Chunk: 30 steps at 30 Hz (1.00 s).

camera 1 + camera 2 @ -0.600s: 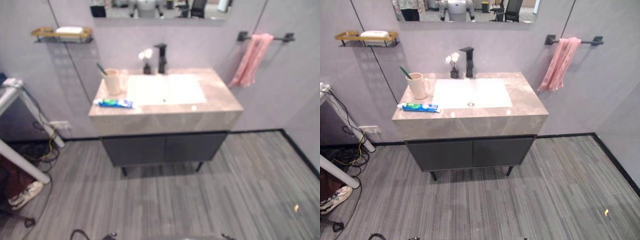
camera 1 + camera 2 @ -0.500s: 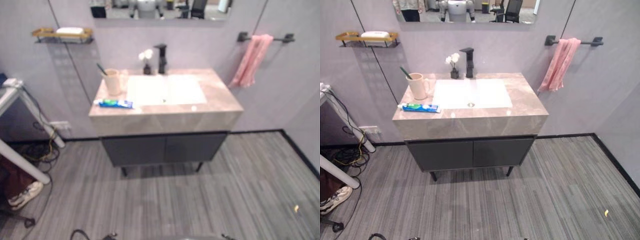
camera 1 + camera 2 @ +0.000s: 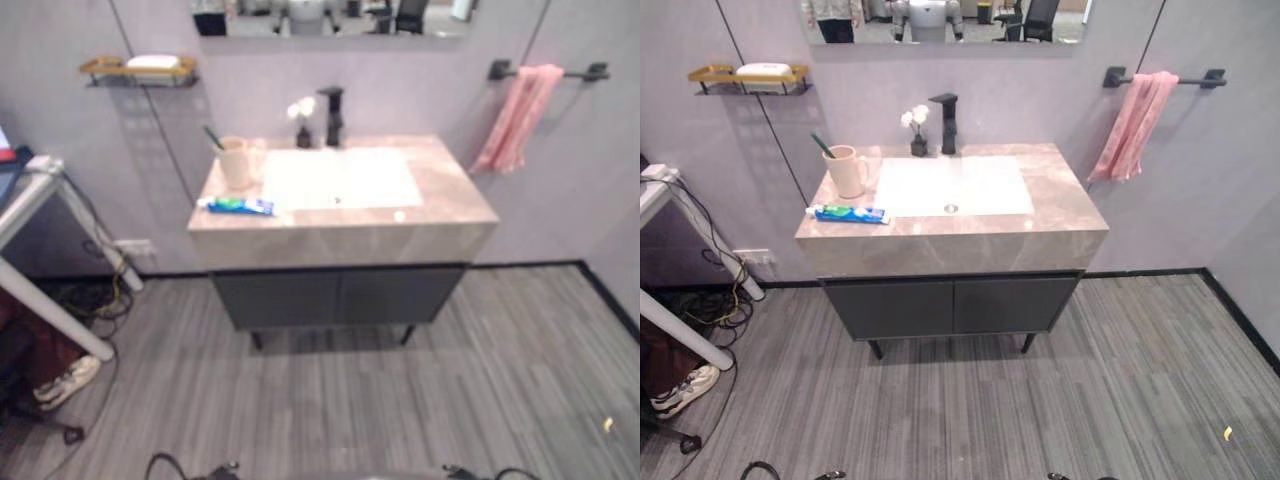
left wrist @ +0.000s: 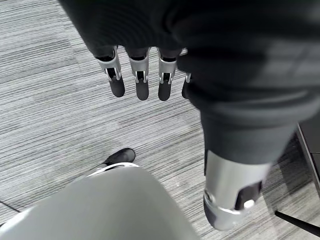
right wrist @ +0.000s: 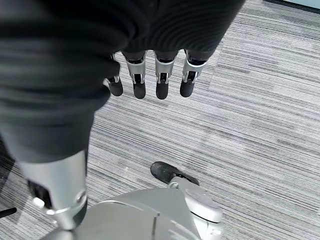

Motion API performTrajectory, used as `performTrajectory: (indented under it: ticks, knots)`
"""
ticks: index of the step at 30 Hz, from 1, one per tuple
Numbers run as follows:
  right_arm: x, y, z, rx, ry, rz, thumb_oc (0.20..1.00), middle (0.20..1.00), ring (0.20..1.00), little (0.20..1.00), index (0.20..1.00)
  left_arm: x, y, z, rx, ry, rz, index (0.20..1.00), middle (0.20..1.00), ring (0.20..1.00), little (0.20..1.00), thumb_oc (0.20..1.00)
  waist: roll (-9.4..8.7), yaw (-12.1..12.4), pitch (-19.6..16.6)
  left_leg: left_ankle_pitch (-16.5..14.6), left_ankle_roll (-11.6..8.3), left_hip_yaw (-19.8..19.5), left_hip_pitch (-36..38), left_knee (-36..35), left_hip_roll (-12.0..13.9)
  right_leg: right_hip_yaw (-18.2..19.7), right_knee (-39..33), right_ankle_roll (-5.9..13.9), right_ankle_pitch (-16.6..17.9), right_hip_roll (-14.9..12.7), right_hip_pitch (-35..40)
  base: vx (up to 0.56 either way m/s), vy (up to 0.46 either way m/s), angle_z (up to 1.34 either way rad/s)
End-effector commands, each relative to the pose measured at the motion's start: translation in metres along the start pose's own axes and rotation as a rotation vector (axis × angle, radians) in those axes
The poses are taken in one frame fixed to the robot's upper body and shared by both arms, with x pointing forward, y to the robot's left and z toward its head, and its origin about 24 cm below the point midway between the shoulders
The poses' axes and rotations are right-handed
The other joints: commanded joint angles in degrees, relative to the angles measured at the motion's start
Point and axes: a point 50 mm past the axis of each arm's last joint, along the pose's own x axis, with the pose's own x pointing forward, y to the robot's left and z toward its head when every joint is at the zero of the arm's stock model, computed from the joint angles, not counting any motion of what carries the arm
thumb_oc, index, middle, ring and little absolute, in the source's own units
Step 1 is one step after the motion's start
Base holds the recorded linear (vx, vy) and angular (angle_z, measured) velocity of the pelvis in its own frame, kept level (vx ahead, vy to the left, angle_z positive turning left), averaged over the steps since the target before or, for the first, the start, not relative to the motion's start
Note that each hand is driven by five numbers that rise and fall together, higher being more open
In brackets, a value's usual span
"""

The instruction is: Put brush and paste in cup on sink, flatten towel.

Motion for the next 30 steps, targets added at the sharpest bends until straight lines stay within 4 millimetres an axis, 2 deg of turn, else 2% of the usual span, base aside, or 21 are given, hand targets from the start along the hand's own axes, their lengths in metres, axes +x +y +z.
performTrajectory:
  ticks: [1,6,12,18,25,26,30]
  knots:
    - [0.001,-0.01,0.008,-0.03,0.015,-0.029,1.0,1.0,1.0,1.0,1.0,0.003,-0.009,0.017,-0.014,-0.014,-0.017,1.0,1.0,1.0,1.0,1.0,-0.93,-0.18,0.69,-4.9,1.84,2.77,-0.34,0.68,-2.49,0.21,0.17,2.14,-3.9,1.75,0.52,0.0,0.0,0.0]
    - [0.001,-0.013,0.007,-0.026,0.023,-0.029,1.0,1.0,1.0,1.0,1.0,0.003,-0.011,0.018,-0.02,-0.02,-0.03,1.0,1.0,1.0,1.0,1.0,-0.77,-0.1,1.25,-4.77,1.81,2.64,-0.28,0.68,-2.43,0.01,0.17,1.97,-4.0,1.87,0.67,0.0,-0.014,0.0]
    - [0.0,-0.018,0.004,-0.049,0.038,-0.042,1.0,1.0,1.0,1.0,1.0,0.003,-0.016,0.031,0.058,-0.066,-0.064,1.0,1.0,1.0,1.0,1.0,-0.48,-0.27,2.29,-4.63,1.88,1.8,-0.07,0.68,-2.29,-0.74,0.48,1.48,-4.42,2.17,0.95,0.01,-0.048,0.04]
    - [0.0,-0.028,0.014,-0.055,-0.009,-0.083,1.0,1.0,1.0,1.0,1.0,0.003,-0.018,0.046,0.136,-0.141,-0.077,1.0,1.0,1.0,1.0,1.0,0.18,-0.63,5.14,-3.18,1.72,1.22,-1.85,0.68,-1.81,-0.99,5.67,0.55,-6.71,2.76,-3.22,-0.02,-0.086,0.09]
    - [0.0,-0.03,0.009,-0.06,0.017,-0.076,1.0,1.0,1.0,1.0,1.0,0.003,-0.016,0.044,0.148,-0.125,-0.089,1.0,1.0,1.0,1.0,1.0,-0.07,-0.19,5.18,-3.03,1.41,0.83,-2.15,2.13,-1.53,-1.28,5.95,-0.21,-7.33,3.09,-3.07,0.0,-0.11,0.05]
    - [0.0,-0.029,0.014,-0.032,-0.006,-0.081,1.0,1.0,1.0,1.0,1.0,0.003,-0.007,0.028,0.13,-0.066,-0.048,1.0,1.0,1.0,1.0,1.0,-0.72,-0.06,5.47,-3.01,0.95,0.41,-2.69,3.4,-1.21,-1.33,5.65,-0.78,-7.5,3.37,-2.68,-0.03,-0.147,0.01]
    - [0.001,-0.025,0.016,-0.011,-0.027,-0.08,1.0,1.0,1.0,1.0,1.0,0.002,-0.005,0.017,0.118,-0.032,-0.04,1.0,1.0,1.0,1.0,1.0,-1.45,0.05,5.87,-3.22,0.33,0.03,-3.03,4.69,-0.67,-1.5,5.31,-1.62,-7.76,3.68,-2.11,-0.02,-0.175,0.11]
